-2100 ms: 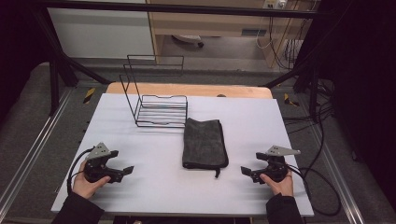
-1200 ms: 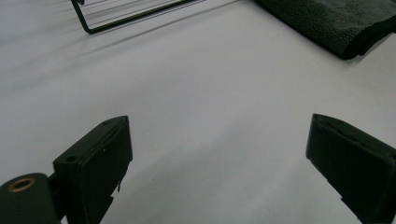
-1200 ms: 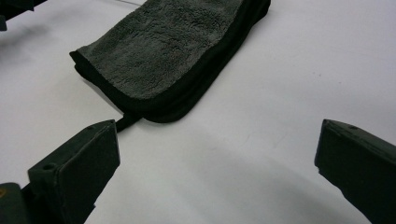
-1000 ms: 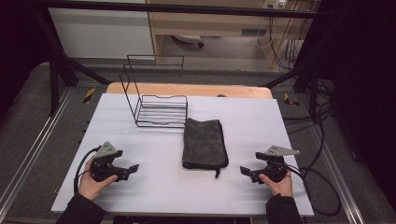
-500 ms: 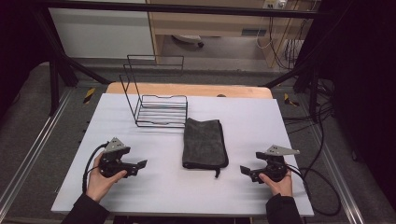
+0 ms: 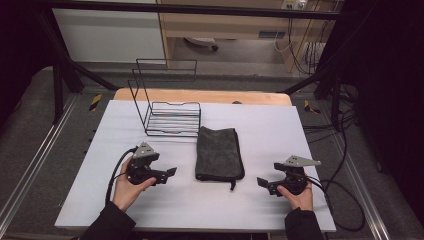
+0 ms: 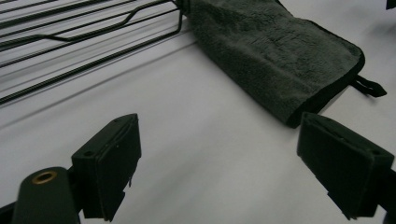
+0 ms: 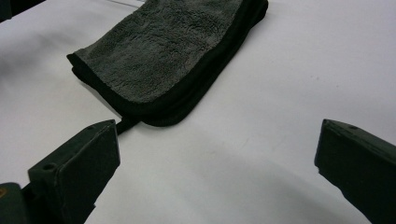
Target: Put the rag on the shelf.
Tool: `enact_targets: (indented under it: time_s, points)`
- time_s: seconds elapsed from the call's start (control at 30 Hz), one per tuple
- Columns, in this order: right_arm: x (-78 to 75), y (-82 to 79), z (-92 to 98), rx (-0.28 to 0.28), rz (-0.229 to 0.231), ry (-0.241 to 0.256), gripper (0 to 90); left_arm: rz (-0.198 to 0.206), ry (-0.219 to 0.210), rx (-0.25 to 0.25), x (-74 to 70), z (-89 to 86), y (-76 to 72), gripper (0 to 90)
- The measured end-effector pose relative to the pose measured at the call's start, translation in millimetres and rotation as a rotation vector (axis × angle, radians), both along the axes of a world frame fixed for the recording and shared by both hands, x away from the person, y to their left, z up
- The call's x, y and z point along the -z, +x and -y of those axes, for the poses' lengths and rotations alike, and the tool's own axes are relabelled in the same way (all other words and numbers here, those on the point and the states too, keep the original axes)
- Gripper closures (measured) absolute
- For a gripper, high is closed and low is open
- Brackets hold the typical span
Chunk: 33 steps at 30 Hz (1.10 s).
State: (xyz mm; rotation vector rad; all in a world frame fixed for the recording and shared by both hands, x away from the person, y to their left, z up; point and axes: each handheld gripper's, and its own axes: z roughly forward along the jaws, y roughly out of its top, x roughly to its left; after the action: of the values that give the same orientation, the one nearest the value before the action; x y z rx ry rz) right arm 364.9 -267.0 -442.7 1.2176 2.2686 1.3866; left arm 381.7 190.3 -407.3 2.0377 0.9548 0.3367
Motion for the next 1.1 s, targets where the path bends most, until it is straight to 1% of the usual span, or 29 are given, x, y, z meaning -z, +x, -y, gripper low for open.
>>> enact_targets:
  time_s: [0.03, 0.07, 0.1, 0.17, 0.2, 0.23, 0.33, 0.37, 0.43, 0.47, 0.5, 0.53, 0.57, 0.6, 0.63, 0.73, 0.77, 0.8, 0.83, 0.93, 1.1]
  points:
    - [0.0, 0.0, 0.0, 0.0, 0.0, 0.0, 0.8, 0.0, 0.009, 0.003, 0.1, 4.3, 0.8, 13.9]
    - [0.0, -0.1, 0.0, 0.0, 0.0, 0.0, 0.8, 0.0, 0.009, 0.003, 0.1, 4.3, 0.8, 14.1]
    - [0.0, 0.0, 0.0, 0.0, 0.002, 0.001, 0.7, -0.001, 0.017, 0.004, 0.8, 12.8, 1.9, 14.1]
    - [0.1, 0.0, 0.1, 0.002, 0.003, -0.001, 0.8, -0.004, 0.021, 0.015, 1.7, 19.6, 3.5, 14.5]
    - [0.0, -0.1, 0.0, 0.003, 0.002, 0.001, 0.8, -0.008, 0.024, 0.017, 2.3, 23.3, 4.3, 14.9]
    - [0.0, -0.1, 0.0, 0.002, 0.0, 0.0, 0.8, -0.008, 0.024, 0.017, 2.3, 23.3, 4.3, 15.6]
    - [0.6, 0.3, -0.3, 0.001, 0.002, -0.002, 0.8, -0.02, 0.028, 0.018, 4.0, 34.9, 7.3, 17.4]
    - [0.7, 0.3, -0.5, 0.0, 0.002, -0.003, 0.8, -0.025, 0.022, 0.016, 5.1, 42.8, 9.2, 18.7]
    - [0.7, 0.3, -0.5, 0.001, 0.001, -0.003, 0.8, -0.032, 0.013, 0.015, 6.6, 51.2, 11.0, 21.5]
    - [0.7, 0.3, -0.4, 0.001, 0.002, -0.003, 0.8, -0.032, 0.013, 0.015, 6.6, 51.2, 11.0, 22.2]
    - [0.7, 0.2, -0.4, 0.001, 0.002, -0.003, 0.8, -0.036, 0.015, 0.015, 7.6, 55.6, 11.7, 23.3]
    - [0.8, 0.3, -0.5, 0.001, 0.002, -0.003, 0.8, -0.046, 0.023, 0.023, 10.0, 64.2, 13.6, 24.4]
    - [0.7, 0.2, -0.7, 0.001, 0.0, -0.002, 0.9, -0.046, 0.023, 0.023, 10.0, 64.2, 13.6, 25.1]
    - [0.9, 0.2, -0.7, 0.001, 0.001, -0.003, 0.8, -0.063, 0.029, 0.025, 13.1, 73.0, 15.7, 25.9]
    - [1.0, 0.3, -0.9, 0.001, -0.001, -0.002, 0.8, -0.063, 0.029, 0.025, 13.1, 73.0, 15.7, 26.4]
    - [1.0, 0.1, -1.0, -0.002, -0.003, -0.002, 0.9, -0.073, 0.038, 0.021, 18.1, 83.4, 18.2, 30.5]
    - [1.0, 0.1, -1.0, -0.003, -0.002, -0.002, 0.9, -0.082, 0.051, 0.025, 21.5, 87.8, 19.5, 32.3]
    - [1.0, 0.1, -1.0, -0.003, -0.002, -0.001, 0.9, -0.092, 0.054, 0.029, 23.4, 89.7, 19.7, 33.6]
    - [1.1, 0.0, -1.2, -0.004, -0.002, -0.001, 1.0, -0.092, 0.054, 0.029, 23.4, 89.7, 19.7, 34.2]
    - [1.2, 0.3, -1.3, -0.005, -0.001, -0.004, 1.0, -0.105, 0.066, 0.036, 29.4, 95.5, 18.2, 37.0]
    - [1.1, 0.2, -1.7, -0.003, 0.0, -0.003, 1.2, -0.122, 0.062, 0.042, 32.1, 97.0, 17.3, 45.5]
